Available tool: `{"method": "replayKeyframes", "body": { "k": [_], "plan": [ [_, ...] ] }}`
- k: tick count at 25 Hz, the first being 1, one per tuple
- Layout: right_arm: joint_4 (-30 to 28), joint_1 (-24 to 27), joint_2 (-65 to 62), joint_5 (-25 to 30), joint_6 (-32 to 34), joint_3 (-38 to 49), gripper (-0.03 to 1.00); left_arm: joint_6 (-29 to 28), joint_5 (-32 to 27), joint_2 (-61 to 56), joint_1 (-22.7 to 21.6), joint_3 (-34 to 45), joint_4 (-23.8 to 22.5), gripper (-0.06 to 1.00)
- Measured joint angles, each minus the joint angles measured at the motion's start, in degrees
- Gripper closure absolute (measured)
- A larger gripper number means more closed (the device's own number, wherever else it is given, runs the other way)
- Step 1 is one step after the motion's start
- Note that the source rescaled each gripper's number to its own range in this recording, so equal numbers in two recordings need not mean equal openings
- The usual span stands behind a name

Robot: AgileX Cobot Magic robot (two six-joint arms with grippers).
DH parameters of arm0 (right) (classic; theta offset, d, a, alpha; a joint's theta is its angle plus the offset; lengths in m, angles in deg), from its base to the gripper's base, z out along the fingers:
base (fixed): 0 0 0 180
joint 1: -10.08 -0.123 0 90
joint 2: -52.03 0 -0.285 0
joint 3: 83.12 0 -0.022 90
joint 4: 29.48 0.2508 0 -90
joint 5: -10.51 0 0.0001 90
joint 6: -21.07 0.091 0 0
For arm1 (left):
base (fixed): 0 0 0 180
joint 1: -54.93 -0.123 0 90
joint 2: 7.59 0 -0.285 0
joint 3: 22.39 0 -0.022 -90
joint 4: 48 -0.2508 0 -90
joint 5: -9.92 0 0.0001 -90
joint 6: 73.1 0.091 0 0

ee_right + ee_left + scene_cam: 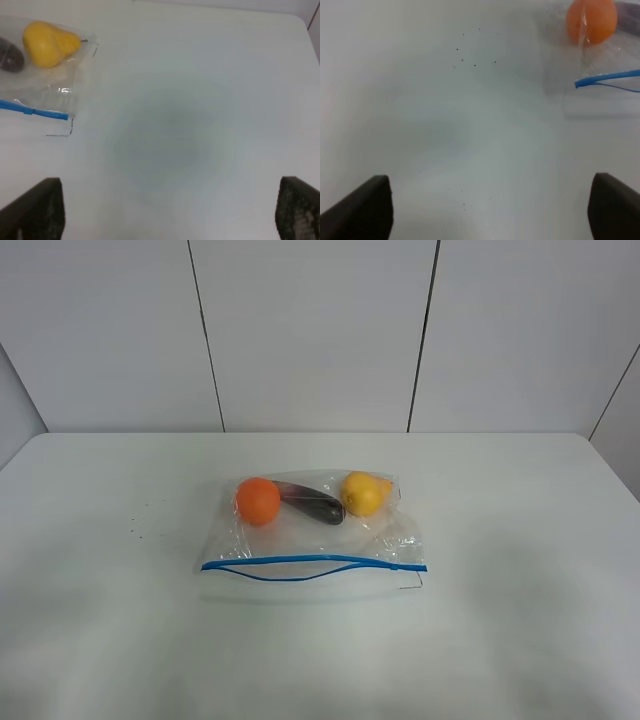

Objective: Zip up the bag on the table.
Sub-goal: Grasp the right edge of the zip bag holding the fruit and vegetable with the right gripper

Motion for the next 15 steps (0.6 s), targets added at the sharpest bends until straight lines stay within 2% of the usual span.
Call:
{"method": "replayKeyframes", "body": {
  "k": [9, 15],
  "plan": [
    [0.00, 0.00, 0.48, 0.11, 0.07, -0.27, -0.03, 0.00, 0.00, 0.00, 0.00, 0.00, 0.00, -0.06],
    [1.09, 0.00, 17.37, -0.04, 0.22, -9.01, -0.03, 0.00, 0.00, 0.00, 0.00, 0.00, 0.00, -0.06]
  ]
}}
